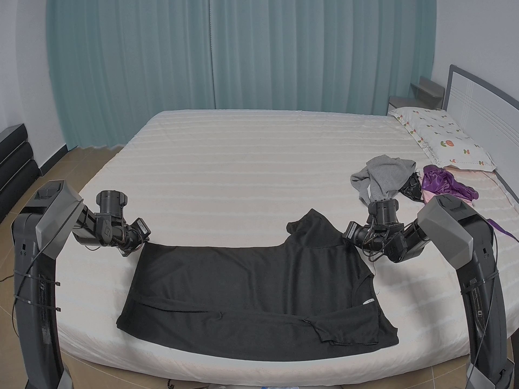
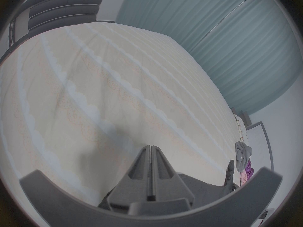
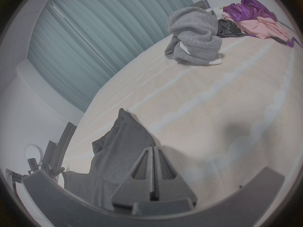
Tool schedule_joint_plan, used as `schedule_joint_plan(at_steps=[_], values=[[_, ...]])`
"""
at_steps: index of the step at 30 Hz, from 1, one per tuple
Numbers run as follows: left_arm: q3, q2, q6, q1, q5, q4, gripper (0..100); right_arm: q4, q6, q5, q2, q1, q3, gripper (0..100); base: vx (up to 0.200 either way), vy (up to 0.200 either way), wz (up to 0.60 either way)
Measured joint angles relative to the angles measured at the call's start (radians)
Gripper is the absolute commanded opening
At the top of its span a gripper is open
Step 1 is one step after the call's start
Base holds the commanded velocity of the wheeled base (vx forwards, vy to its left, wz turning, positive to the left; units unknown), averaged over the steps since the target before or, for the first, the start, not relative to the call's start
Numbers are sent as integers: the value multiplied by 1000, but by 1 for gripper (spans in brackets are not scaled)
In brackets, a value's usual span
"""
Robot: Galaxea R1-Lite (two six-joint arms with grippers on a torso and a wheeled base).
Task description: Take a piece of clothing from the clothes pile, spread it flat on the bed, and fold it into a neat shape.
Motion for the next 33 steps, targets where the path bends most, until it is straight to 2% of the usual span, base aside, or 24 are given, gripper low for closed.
schedule_joint_plan(at_steps=[33], values=[[39, -97, -54, 40, -2, 1, 0, -143, 18, 13, -176, -25, 208, 0, 0, 0, 0]])
